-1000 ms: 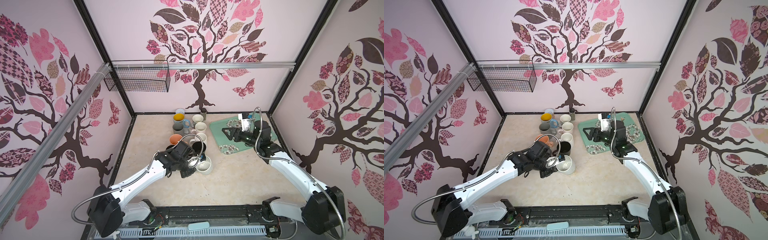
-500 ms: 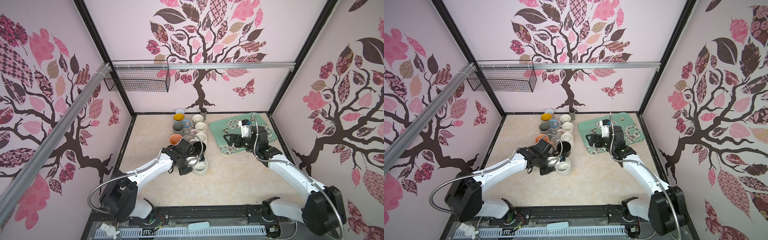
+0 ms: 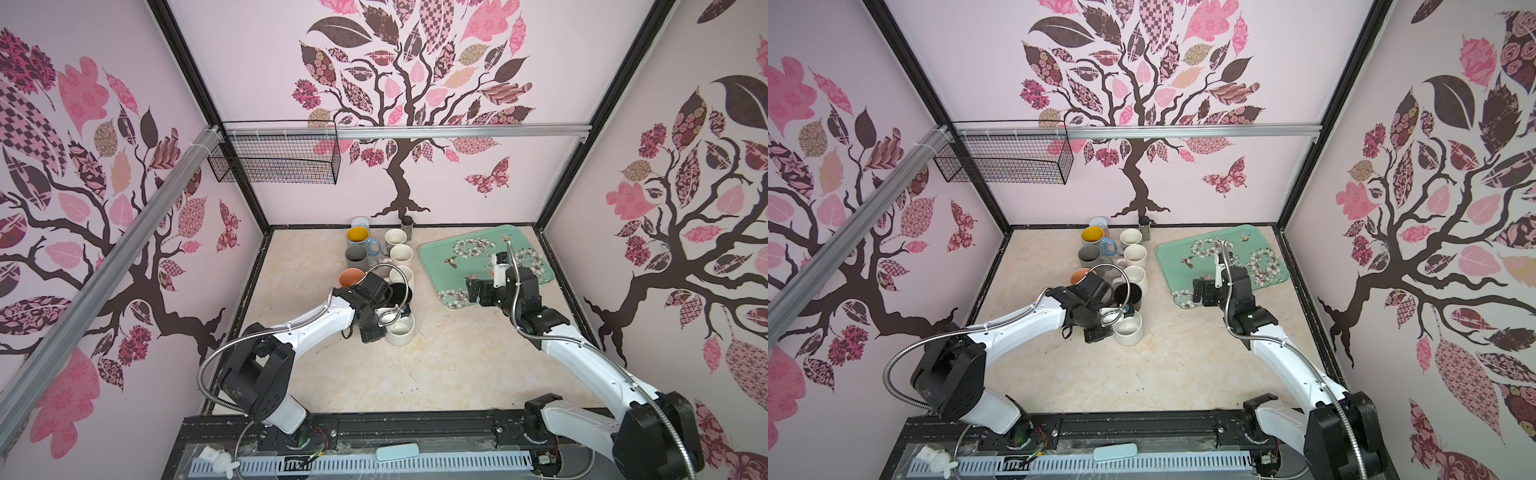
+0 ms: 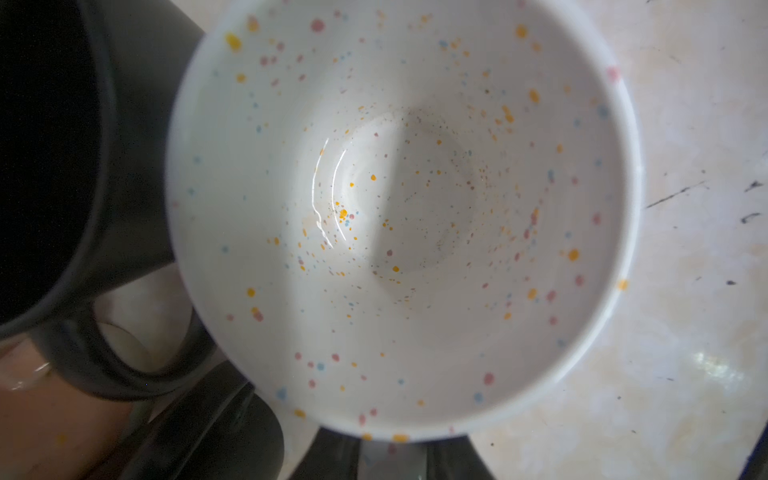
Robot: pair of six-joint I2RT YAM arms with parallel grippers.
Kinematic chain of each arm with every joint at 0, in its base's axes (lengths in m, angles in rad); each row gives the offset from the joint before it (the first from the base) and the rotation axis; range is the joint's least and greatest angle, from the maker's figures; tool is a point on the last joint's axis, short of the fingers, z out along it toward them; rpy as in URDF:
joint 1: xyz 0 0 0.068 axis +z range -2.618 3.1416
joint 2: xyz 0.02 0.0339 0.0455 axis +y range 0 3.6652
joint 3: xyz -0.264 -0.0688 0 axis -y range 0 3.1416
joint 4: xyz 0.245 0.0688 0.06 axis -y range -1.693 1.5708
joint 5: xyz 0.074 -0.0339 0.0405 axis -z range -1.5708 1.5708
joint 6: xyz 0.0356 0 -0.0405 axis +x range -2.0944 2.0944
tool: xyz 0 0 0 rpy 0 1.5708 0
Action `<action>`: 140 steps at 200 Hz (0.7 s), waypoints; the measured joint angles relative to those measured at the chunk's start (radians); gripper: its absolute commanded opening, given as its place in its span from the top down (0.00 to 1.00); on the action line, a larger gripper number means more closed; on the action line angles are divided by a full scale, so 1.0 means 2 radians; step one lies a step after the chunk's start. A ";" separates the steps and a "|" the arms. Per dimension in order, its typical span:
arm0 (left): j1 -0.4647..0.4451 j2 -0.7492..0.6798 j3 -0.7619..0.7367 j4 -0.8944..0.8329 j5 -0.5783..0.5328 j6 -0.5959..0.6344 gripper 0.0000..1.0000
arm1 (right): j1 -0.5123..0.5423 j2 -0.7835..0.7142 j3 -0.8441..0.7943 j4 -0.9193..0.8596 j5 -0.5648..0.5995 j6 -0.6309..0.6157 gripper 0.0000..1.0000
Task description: Turn the mug right side up
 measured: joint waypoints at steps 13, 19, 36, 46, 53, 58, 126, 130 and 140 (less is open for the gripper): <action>0.000 -0.002 0.000 0.005 -0.009 0.001 0.58 | 0.000 -0.017 -0.034 0.025 0.019 -0.015 0.00; 0.000 -0.005 0.000 0.006 -0.011 0.002 0.56 | 0.000 -0.026 -0.051 0.037 0.027 -0.020 0.00; 0.000 -0.023 0.000 0.008 -0.017 0.001 0.51 | -0.001 -0.055 -0.097 0.069 0.050 -0.036 0.00; 0.001 -0.039 0.000 0.010 -0.020 0.003 0.48 | -0.003 -0.066 -0.116 0.087 0.064 -0.043 0.00; 0.002 -0.055 0.000 0.012 -0.022 0.002 0.44 | -0.003 -0.069 -0.123 0.099 0.075 -0.048 0.00; 0.003 -0.066 -0.001 0.015 -0.024 0.002 0.41 | -0.005 -0.069 -0.126 0.108 0.082 -0.051 0.00; 0.106 -0.249 -0.043 0.143 -0.056 -0.098 0.04 | -0.045 -0.039 -0.174 0.247 0.122 -0.064 0.00; 0.118 -0.258 -0.050 0.155 -0.059 -0.110 0.04 | -0.047 -0.035 -0.177 0.253 0.123 -0.064 0.00; 0.150 -0.278 -0.067 0.183 -0.061 -0.138 0.04 | -0.056 -0.023 -0.184 0.271 0.121 -0.064 0.00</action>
